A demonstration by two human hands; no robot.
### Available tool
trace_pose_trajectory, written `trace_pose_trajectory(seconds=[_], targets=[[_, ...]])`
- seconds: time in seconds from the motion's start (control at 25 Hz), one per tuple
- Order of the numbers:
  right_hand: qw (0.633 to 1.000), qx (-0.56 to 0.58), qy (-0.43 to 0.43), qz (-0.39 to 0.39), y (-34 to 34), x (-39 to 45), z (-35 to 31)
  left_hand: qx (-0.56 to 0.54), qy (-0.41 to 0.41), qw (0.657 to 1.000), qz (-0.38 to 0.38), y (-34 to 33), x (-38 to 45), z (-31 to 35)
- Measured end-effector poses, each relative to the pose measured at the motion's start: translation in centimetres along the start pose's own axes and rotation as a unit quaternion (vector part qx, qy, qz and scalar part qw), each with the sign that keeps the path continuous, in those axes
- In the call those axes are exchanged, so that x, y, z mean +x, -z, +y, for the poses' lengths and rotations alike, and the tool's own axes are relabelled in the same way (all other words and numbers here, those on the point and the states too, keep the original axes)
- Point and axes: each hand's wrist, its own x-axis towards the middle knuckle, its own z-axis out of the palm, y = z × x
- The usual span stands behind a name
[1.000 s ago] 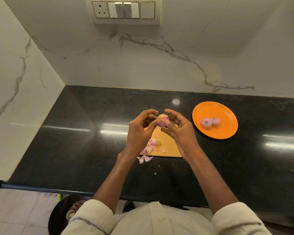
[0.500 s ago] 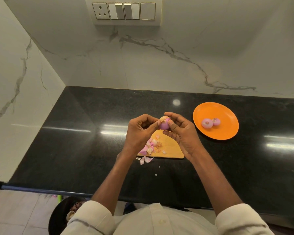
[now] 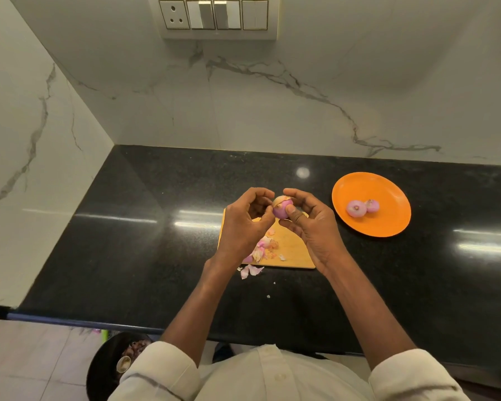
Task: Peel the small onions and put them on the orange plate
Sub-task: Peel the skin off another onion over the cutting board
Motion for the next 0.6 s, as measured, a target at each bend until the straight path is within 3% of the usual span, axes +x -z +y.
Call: trace_pose_trajectory(seconds=[0.24, 0.48, 0.6], targets=[[0.998, -0.065, 0.02, 0.012, 0.09, 0.04, -0.01, -0.012, 0.038, 0.999, -0.027, 0.21, 0.07, -0.15], [0.993, -0.108, 0.043, 0.007, -0.51, -0.08, 0.14, 0.026, 0.055, 0.998, 0.006, -0.16, 0.42, -0.15], [0.986, -0.151, 0.063, 0.028, -0.47, -0.15, -0.02, -0.058, 0.078, 0.995, -0.001, -0.01, 0.31, -0.18]])
